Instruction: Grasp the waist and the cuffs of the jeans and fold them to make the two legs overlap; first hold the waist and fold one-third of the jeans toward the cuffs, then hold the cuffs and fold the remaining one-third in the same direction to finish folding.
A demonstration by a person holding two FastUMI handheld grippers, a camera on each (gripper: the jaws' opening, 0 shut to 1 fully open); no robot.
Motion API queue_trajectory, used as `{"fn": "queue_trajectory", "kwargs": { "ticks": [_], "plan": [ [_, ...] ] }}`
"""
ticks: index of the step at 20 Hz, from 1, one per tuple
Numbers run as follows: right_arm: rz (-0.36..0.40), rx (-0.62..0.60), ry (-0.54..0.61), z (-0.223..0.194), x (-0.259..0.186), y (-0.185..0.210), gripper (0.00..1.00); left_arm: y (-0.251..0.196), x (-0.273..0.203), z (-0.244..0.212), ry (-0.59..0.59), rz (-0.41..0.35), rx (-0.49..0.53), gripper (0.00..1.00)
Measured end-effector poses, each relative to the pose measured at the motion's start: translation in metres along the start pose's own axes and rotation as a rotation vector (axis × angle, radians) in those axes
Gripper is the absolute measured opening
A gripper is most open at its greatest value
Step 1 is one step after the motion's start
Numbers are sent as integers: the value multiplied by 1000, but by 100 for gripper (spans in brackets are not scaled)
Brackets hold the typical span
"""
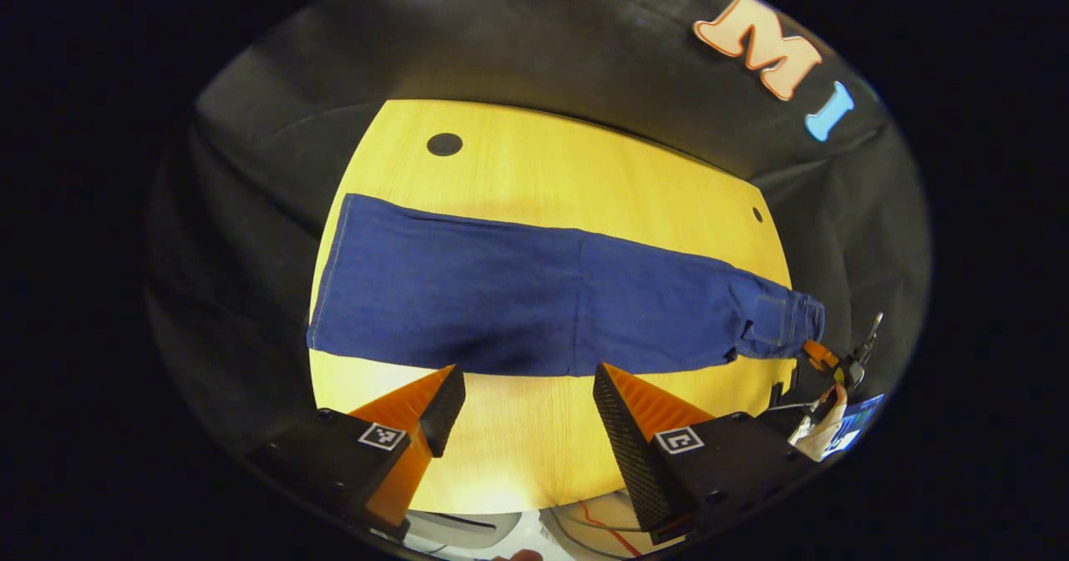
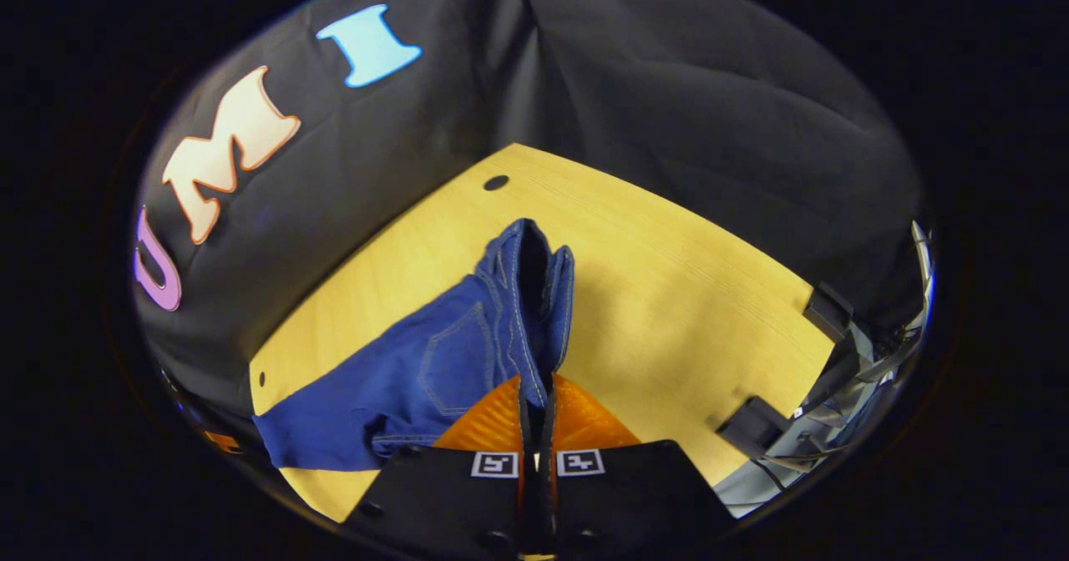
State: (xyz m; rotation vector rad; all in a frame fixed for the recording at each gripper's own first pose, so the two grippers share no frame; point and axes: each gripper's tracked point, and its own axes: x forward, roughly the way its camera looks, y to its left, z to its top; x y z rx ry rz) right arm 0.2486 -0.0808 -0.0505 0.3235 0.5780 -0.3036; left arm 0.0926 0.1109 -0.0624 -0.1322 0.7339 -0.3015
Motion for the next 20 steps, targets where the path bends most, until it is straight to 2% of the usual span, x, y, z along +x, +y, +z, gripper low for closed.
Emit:
{"fn": "queue_trajectory", "kwargs": {
  "ticks": [1,6,7,11,12,13,14,15,20],
  "plan": [
    [0,-14,-18,-1,-9,13,3,-2,-1,-1,1,-11,18,96],
    [52,-85,-67,-4,-37,92,0,-5,-9,-8,0,-59,79,93],
    [66,-103,-74,-6,-40,108,3,-4,-9,-12,3,-60,87,93],
    [161,-143,-67,-20,-52,181,3,-4,-10,-23,-8,-76,106,93],
    [183,-159,-63,-25,-53,200,3,-3,-10,-25,-14,-83,106,96],
    [203,-179,-56,-31,-55,217,2,0,-9,-27,-18,-83,102,93],
    [223,-201,-48,-38,-55,235,3,2,-9,-27,-26,-80,97,96],
    [247,-222,-38,-45,-56,253,3,5,-9,-28,-32,-75,91,93],
    [388,-328,0,-78,-78,343,0,20,-8,-33,-51,-61,32,93]
  ]
}}
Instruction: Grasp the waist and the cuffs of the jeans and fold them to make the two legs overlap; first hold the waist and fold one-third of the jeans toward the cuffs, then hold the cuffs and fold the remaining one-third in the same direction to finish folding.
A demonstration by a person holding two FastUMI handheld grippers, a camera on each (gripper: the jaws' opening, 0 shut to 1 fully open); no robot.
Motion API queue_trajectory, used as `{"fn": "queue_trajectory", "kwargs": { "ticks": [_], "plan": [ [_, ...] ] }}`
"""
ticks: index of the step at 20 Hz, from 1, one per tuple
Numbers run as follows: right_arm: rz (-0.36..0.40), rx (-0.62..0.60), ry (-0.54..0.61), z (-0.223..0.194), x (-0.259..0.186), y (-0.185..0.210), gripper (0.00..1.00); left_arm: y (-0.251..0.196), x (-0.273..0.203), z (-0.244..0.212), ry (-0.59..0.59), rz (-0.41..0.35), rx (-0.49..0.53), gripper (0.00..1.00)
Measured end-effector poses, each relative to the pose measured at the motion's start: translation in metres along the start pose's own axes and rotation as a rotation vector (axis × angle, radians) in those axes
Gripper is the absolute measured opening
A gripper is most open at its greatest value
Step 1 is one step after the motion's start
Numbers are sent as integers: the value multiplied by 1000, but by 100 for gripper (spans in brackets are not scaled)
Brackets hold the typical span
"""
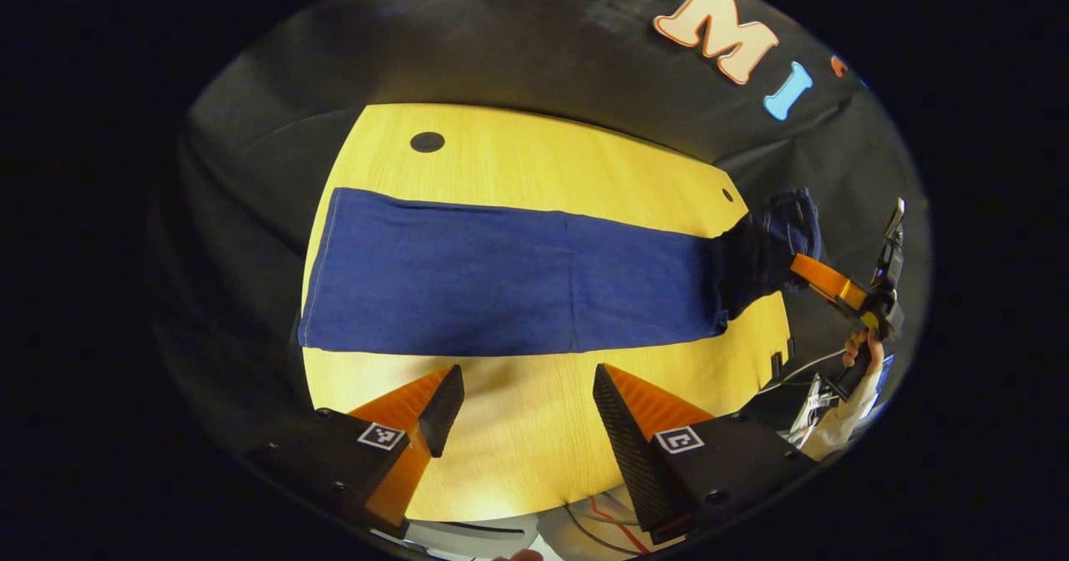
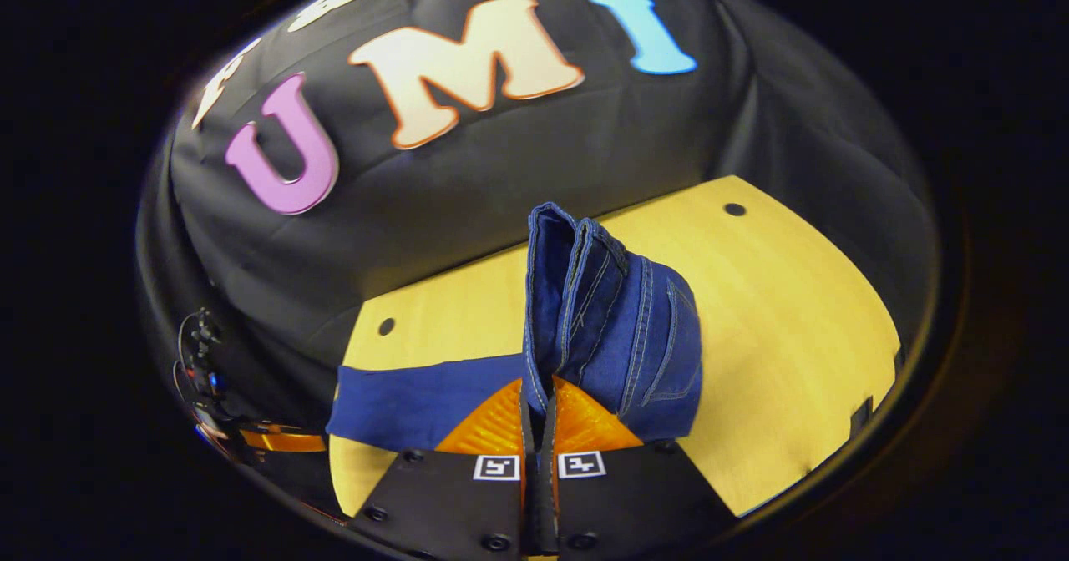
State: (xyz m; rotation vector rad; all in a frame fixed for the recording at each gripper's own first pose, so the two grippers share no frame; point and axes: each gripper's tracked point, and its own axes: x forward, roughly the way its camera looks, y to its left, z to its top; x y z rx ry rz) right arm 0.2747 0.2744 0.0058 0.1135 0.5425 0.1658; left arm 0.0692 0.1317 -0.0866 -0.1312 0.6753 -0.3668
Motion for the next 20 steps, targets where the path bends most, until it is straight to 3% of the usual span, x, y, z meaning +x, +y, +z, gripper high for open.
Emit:
{"fn": "queue_trajectory", "kwargs": {
  "ticks": [6,10,14,18,19,20],
  "plan": [
    [190,-19,97,-32,22,100,2,24,-1,-8,-15,44,-42,93],
    [215,-40,227,-90,75,125,2,30,-5,-11,-35,71,-70,93],
    [181,-68,338,-143,126,136,3,38,-7,-17,-51,86,-120,93],
    [176,-61,383,-149,142,137,0,56,-13,-17,-68,106,-171,96],
    [181,-56,380,-144,145,134,3,65,-15,-17,-67,120,-181,93],
    [200,-47,380,-138,146,132,4,74,-16,-17,-62,136,-185,97]
  ]
}}
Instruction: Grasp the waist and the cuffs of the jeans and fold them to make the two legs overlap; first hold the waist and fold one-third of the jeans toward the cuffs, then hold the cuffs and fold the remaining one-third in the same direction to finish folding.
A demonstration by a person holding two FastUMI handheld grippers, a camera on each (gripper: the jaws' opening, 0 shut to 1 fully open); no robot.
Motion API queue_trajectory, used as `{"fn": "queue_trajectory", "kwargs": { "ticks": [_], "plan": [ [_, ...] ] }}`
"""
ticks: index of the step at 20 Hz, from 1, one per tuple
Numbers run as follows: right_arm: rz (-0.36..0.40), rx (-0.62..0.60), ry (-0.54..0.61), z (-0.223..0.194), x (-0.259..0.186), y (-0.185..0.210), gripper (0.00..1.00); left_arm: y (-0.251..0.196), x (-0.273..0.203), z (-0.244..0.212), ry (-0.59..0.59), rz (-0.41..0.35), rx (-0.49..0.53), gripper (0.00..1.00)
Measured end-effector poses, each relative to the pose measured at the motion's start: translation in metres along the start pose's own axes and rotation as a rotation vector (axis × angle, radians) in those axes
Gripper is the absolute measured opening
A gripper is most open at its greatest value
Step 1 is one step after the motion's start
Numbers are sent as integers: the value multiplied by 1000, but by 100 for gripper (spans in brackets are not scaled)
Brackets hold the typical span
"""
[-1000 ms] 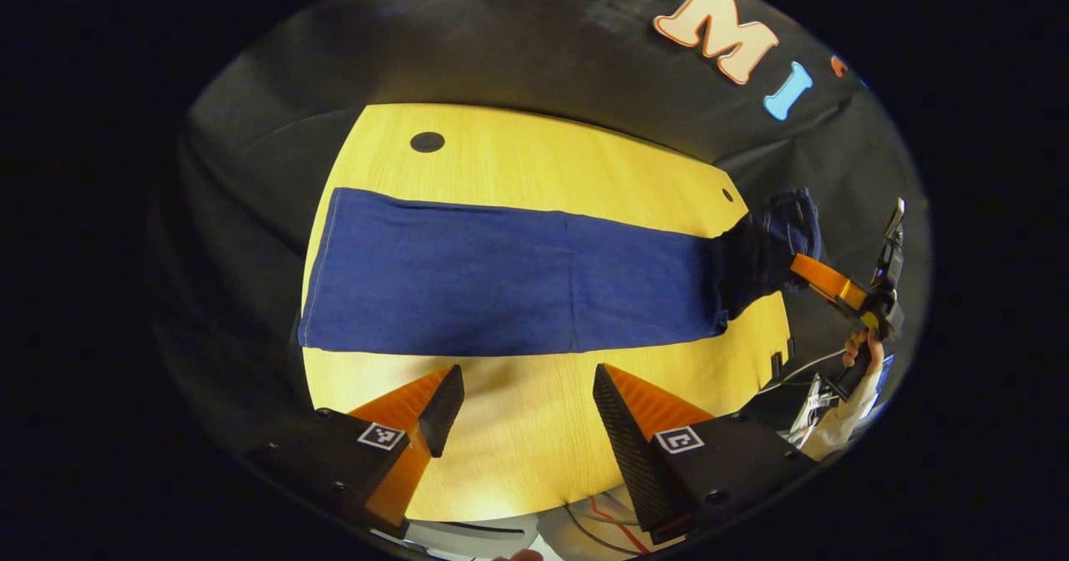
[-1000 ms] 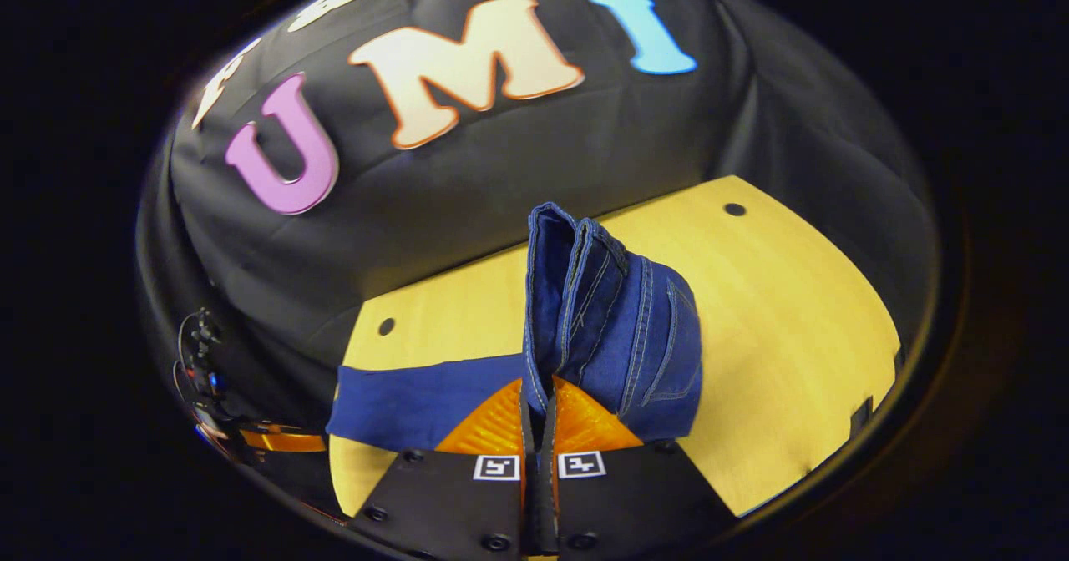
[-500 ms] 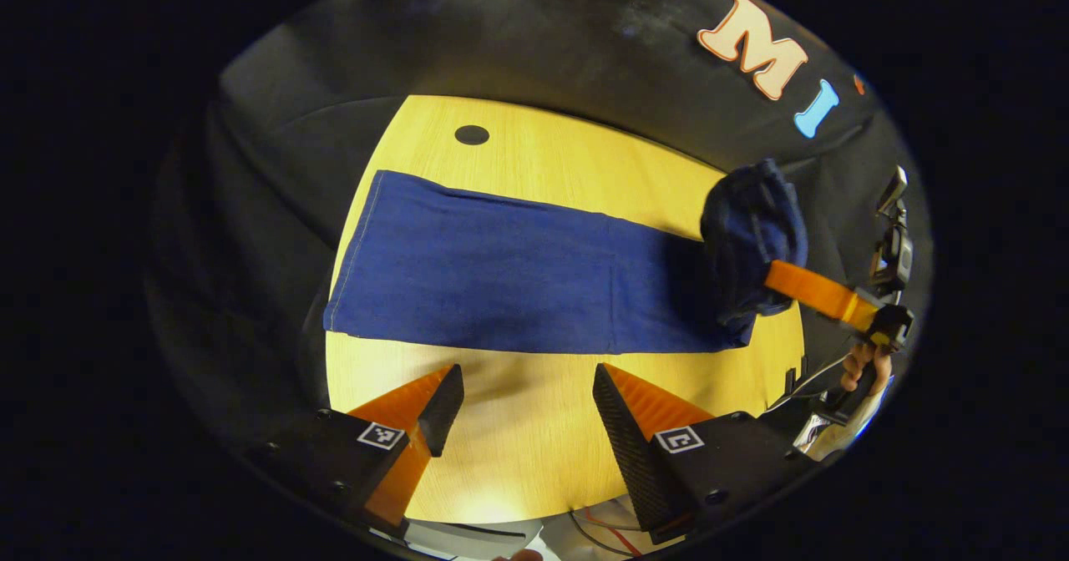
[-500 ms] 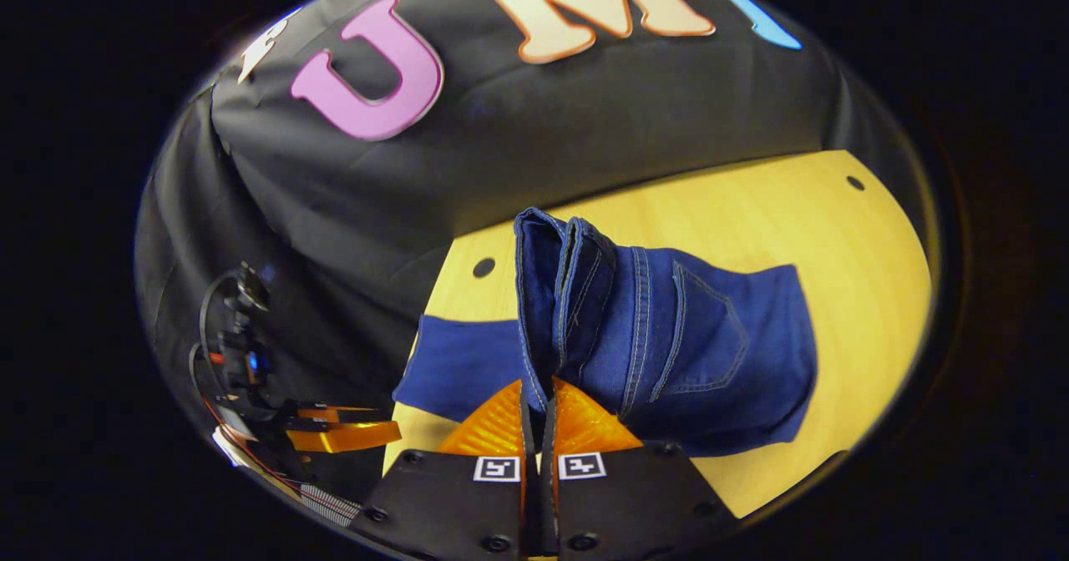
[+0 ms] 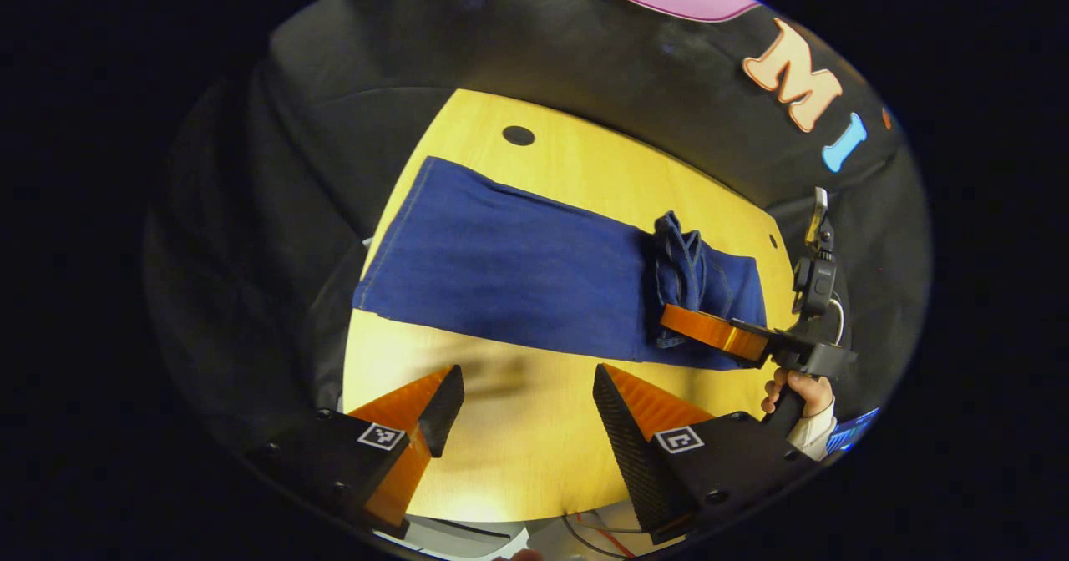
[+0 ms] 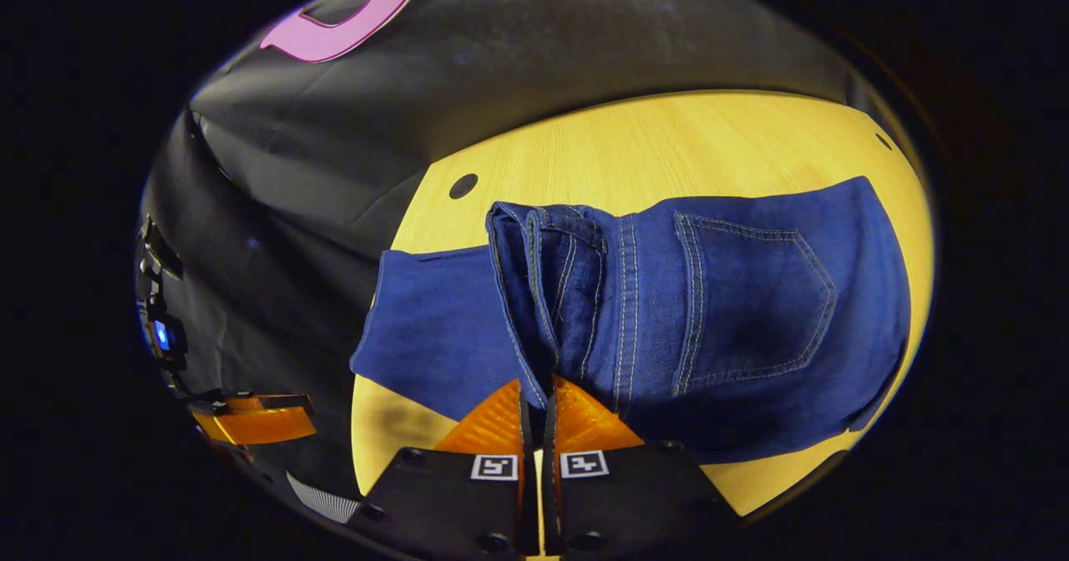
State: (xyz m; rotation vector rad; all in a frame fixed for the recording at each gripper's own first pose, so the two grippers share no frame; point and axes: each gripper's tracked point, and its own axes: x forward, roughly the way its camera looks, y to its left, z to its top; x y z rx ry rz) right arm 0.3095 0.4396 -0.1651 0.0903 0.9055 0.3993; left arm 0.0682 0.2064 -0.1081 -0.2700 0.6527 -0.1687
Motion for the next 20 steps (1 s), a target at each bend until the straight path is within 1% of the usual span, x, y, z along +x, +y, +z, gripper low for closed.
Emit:
{"fn": "queue_trajectory", "kwargs": {
  "ticks": [1,2,3,4,5,6,7,8,9,10,11,12,14,15,19,20],
  "plan": [
    [33,11,6,1,-5,-1,3,8,0,3,2,10,1,93],
    [45,21,10,3,-4,-7,11,14,1,6,9,15,4,93],
    [65,18,15,-3,-7,-10,29,20,2,9,23,19,3,93],
    [74,7,20,-4,-8,-15,47,25,6,13,31,26,6,96],
    [78,-8,16,-5,-16,-16,65,32,11,17,41,33,11,96],
    [76,-21,-1,-1,-22,-18,81,40,18,23,45,43,17,93],
    [88,-25,-30,4,-33,-16,98,47,23,29,52,55,24,93],
    [109,-19,-59,12,-45,-13,98,53,24,35,59,65,29,93],
    [128,-8,-80,17,-59,-10,94,59,27,42,66,76,34,93],
    [140,2,-105,23,-73,-11,94,66,35,46,79,86,37,93],
    [143,8,-134,30,-86,-15,99,74,40,51,89,96,40,93],
    [137,10,-159,36,-100,-21,99,80,49,56,103,106,44,89],
    [119,13,-201,45,-129,-36,98,89,64,59,137,122,42,96],
    [100,16,-223,48,-146,-48,98,92,71,60,150,128,42,93],
    [48,56,-300,61,-192,-89,99,105,86,62,201,162,70,93],
    [20,61,-315,65,-198,-102,99,109,90,62,209,174,75,92]
  ]
}}
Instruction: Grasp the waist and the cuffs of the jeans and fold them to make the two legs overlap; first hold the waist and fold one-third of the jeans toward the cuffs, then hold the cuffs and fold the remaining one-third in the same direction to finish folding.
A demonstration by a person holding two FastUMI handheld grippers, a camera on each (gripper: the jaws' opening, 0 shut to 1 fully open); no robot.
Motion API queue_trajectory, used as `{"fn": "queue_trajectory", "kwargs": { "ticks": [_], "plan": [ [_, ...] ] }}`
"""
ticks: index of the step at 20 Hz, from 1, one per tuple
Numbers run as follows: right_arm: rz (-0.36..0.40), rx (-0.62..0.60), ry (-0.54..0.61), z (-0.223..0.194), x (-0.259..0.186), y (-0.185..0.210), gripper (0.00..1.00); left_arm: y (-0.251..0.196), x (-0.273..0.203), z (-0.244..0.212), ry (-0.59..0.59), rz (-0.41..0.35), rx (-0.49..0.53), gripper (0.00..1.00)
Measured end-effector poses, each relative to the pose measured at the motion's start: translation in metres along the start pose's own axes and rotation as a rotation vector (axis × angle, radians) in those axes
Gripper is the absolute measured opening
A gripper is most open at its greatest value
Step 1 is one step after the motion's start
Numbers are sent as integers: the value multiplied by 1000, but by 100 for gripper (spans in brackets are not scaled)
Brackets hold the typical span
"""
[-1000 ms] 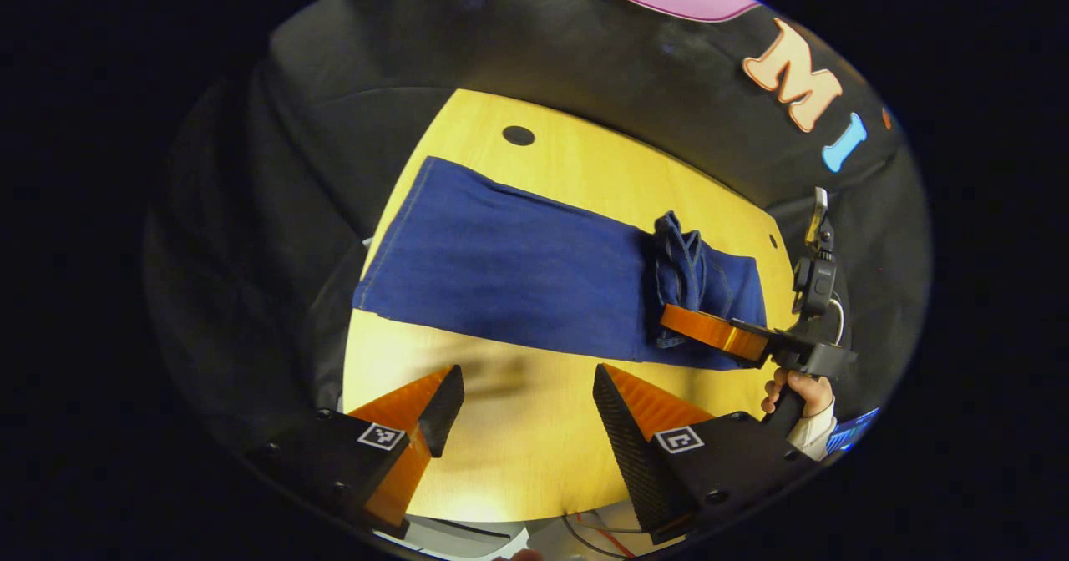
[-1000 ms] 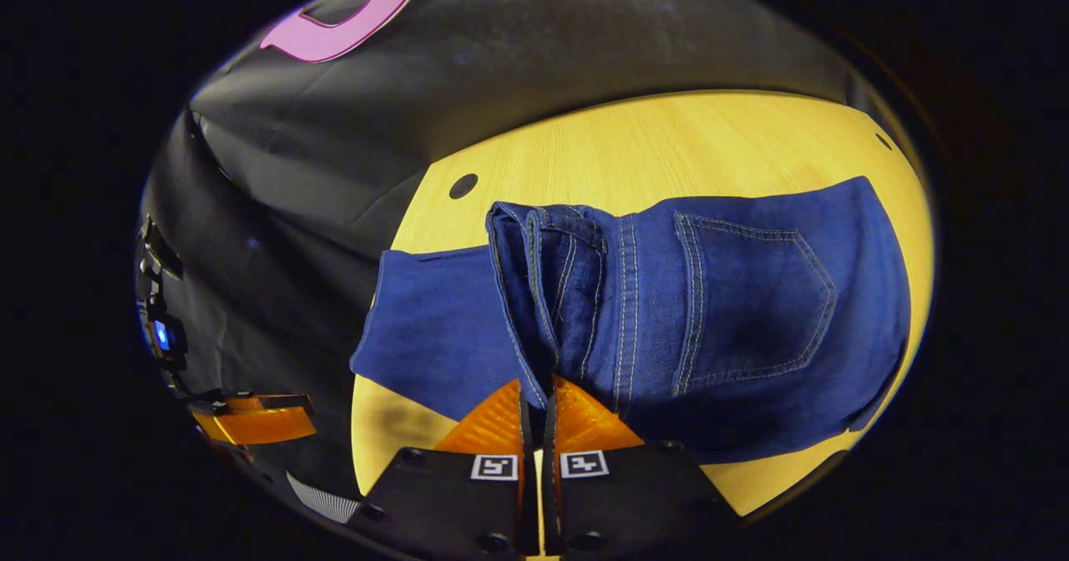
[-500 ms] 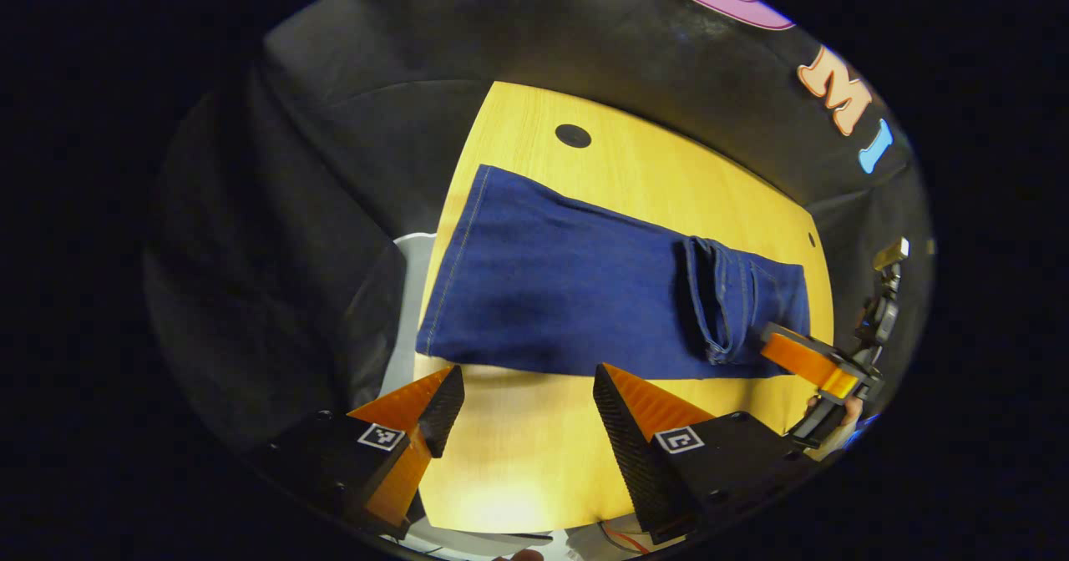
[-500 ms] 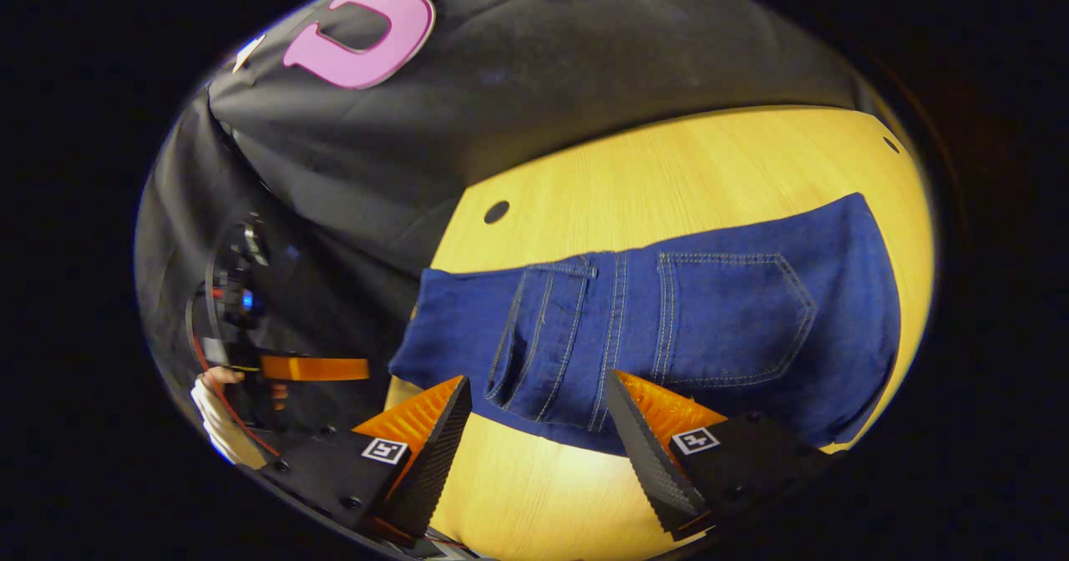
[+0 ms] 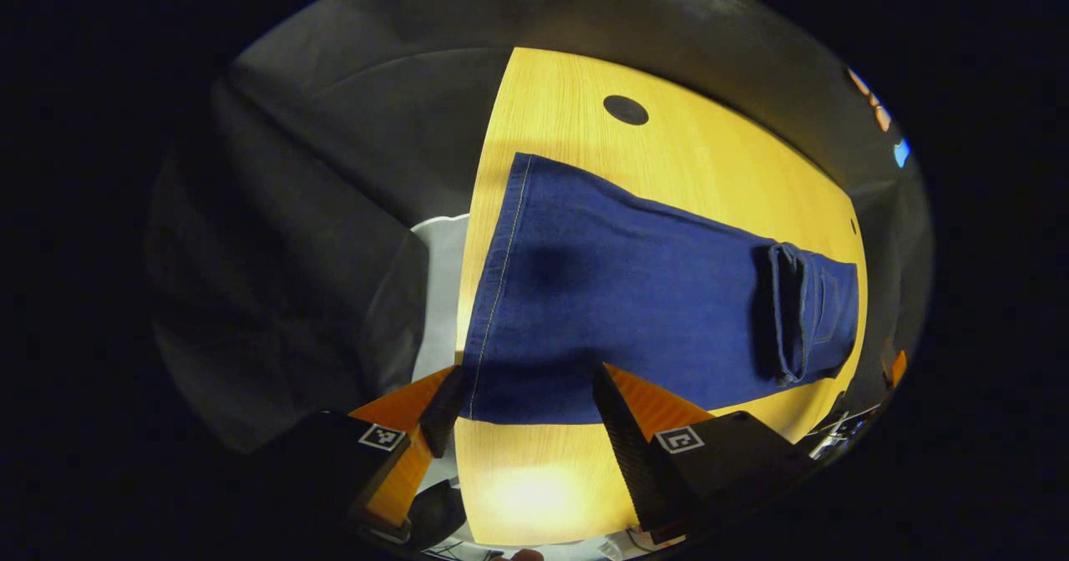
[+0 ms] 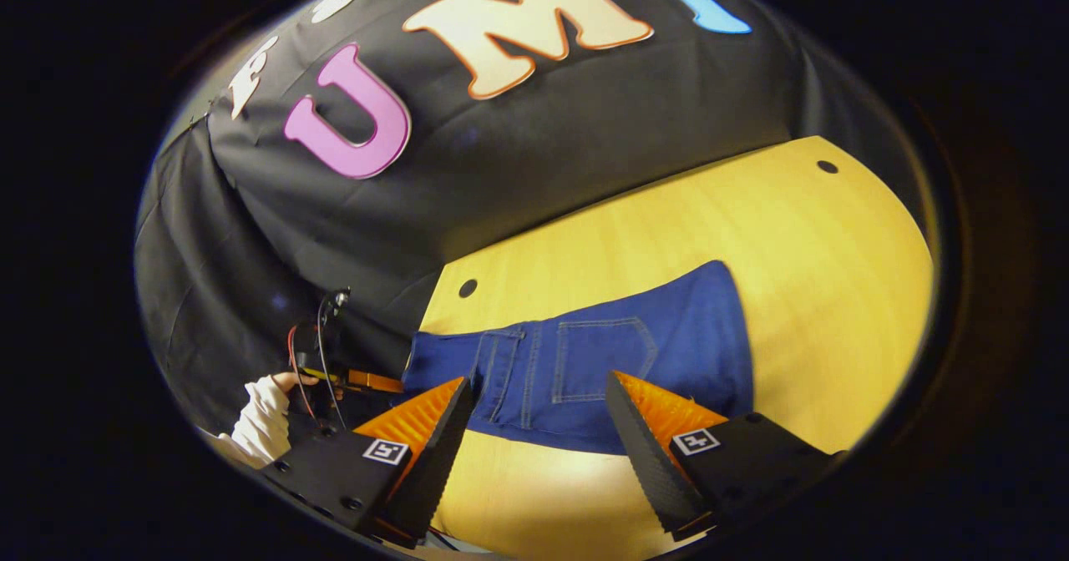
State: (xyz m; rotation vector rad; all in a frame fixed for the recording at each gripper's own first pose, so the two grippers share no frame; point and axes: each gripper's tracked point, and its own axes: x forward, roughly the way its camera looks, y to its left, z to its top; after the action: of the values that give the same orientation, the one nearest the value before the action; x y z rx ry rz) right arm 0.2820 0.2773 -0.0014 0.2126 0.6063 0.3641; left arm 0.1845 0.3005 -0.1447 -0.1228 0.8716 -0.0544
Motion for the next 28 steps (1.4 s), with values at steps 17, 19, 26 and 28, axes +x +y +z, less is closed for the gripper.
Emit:
{"fn": "queue_trajectory", "kwargs": {
  "ticks": [17,19,26,28],
  "plan": [
    [-76,147,-130,35,-45,-67,98,7,23,-4,81,75,49,90],
    [-72,163,-119,27,-46,-68,98,5,18,-5,96,107,81,91],
    [-57,204,-133,24,-56,-71,98,-1,24,-7,72,105,113,81],
    [-56,212,-147,26,-60,-72,98,-9,25,-7,62,95,139,70]
  ]
}}
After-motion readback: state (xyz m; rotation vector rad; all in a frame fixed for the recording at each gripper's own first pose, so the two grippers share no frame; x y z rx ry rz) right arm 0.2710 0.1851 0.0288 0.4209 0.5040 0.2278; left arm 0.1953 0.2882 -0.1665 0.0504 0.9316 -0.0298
